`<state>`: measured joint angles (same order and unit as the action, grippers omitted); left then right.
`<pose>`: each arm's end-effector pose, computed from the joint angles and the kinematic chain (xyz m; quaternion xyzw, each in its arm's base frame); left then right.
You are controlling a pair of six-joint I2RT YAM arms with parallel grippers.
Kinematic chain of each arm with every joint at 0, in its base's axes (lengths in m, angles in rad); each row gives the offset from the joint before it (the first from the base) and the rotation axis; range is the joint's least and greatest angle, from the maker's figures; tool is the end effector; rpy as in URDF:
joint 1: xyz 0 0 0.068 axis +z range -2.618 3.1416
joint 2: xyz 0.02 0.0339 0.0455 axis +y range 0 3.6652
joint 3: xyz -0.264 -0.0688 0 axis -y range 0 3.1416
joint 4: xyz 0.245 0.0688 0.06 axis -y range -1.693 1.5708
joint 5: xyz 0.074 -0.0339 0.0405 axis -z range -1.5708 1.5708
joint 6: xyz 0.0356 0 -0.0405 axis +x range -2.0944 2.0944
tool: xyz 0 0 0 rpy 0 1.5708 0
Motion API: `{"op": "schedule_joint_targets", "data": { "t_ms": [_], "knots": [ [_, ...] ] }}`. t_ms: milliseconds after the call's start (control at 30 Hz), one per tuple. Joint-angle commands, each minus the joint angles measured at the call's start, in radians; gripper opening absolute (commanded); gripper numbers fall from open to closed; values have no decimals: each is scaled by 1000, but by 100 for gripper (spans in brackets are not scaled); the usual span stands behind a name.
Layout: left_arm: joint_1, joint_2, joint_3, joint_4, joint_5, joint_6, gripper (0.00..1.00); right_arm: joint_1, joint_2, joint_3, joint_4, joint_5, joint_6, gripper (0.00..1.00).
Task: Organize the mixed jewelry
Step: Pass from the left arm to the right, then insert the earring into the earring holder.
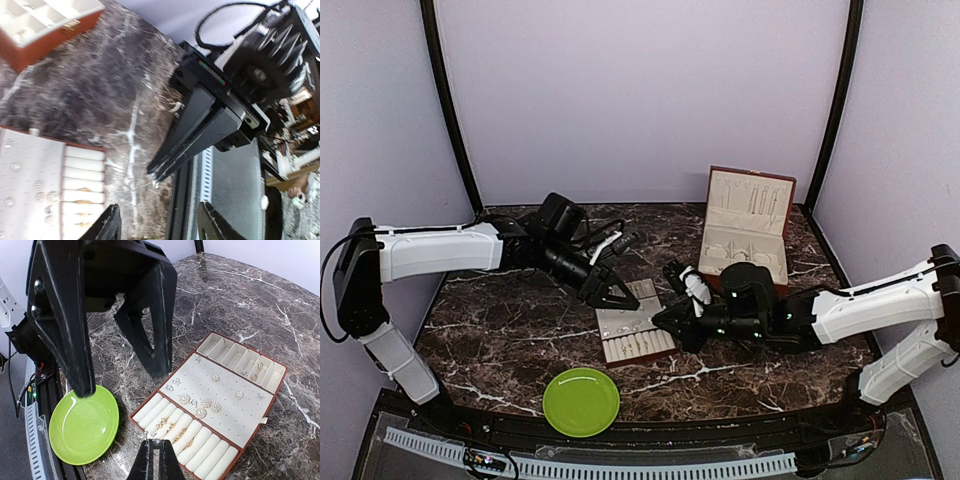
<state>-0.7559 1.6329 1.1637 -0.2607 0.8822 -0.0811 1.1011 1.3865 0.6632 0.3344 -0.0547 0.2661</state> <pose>0.2388 -0.2629 0.2553 0.4377 0.7213 -0.5061 0.1789 0.1324 0.2651 0.2143 -0.3505 0.7526 0.3694 0.4175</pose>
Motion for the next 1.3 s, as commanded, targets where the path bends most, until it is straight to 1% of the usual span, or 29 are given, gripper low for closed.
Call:
{"op": "schedule_joint_targets", "data": {
  "t_ms": [0,100,200,300,400,900,1267],
  "knots": [
    [50,-87,-14,24,-179,-23,55,-24,56,42,-58,7,38,0],
    [110,-126,-45,60,-270,-79,58,-36,107,92,-110,7,50,0],
    [165,-164,-72,92,-328,-128,59,-50,151,119,-133,-3,62,0],
    [181,-193,-83,88,-404,-130,59,-64,192,146,-149,-15,78,0],
    [181,-220,-90,84,-446,-120,60,-75,245,188,-182,-17,86,0],
    [181,-237,-85,73,-458,-109,60,-104,410,334,-281,-10,100,0],
    [181,-241,-83,69,-451,-109,61,-112,446,364,-303,1,100,0]
  ]
}}
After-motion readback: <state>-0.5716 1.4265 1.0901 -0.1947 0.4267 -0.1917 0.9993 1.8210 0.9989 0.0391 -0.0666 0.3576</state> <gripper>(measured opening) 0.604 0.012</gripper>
